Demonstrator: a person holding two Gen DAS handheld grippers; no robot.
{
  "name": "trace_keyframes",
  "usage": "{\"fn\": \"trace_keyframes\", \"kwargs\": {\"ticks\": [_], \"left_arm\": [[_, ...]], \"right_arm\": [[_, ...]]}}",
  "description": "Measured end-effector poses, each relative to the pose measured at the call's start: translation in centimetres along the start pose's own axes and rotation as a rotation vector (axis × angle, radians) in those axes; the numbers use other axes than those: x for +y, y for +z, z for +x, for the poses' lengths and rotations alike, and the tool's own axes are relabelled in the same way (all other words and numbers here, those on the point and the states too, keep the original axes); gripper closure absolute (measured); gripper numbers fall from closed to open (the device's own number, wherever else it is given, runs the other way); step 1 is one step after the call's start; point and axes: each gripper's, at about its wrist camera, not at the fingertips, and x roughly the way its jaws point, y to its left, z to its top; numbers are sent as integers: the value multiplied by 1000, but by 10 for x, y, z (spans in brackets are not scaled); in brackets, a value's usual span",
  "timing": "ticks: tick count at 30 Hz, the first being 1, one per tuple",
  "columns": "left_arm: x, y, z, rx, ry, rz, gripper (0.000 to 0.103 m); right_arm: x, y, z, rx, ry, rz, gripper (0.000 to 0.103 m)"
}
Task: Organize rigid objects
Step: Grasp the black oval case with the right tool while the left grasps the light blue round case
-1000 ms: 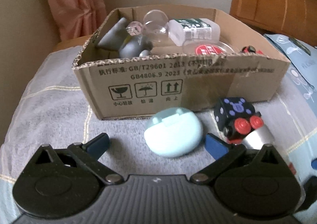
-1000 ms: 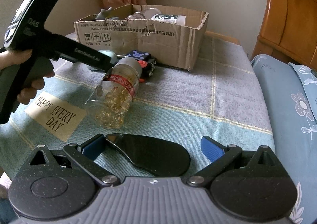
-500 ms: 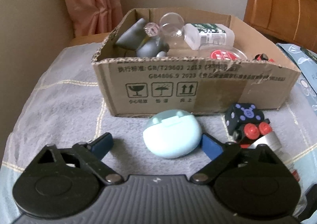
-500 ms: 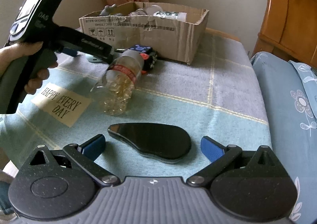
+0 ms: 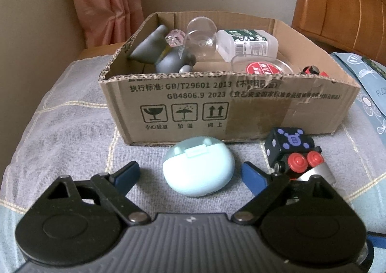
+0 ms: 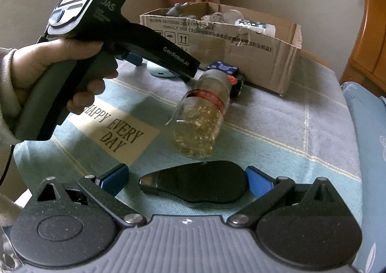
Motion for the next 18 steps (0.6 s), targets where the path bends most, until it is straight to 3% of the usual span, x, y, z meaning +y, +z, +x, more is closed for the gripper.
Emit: {"fn": "trace_keyframes", "kwargs": {"ticks": [3,7,10,18], "left_arm": [[-1,1,1,-5,-1,2,14],[-1,3,-2,-19,-7,4,34],[-2,3,-4,-18,-18,16,43],[3,6,-8,26,-62,66,43]], "right_arm": [[-2,-1,-4,-8,-8,8,10],[-6,-3,-7,-5,-20,17,10],[-8,-3,-9,-1,-21,15,10],[-16,-1,-12,23,-34,-9,10]]}}
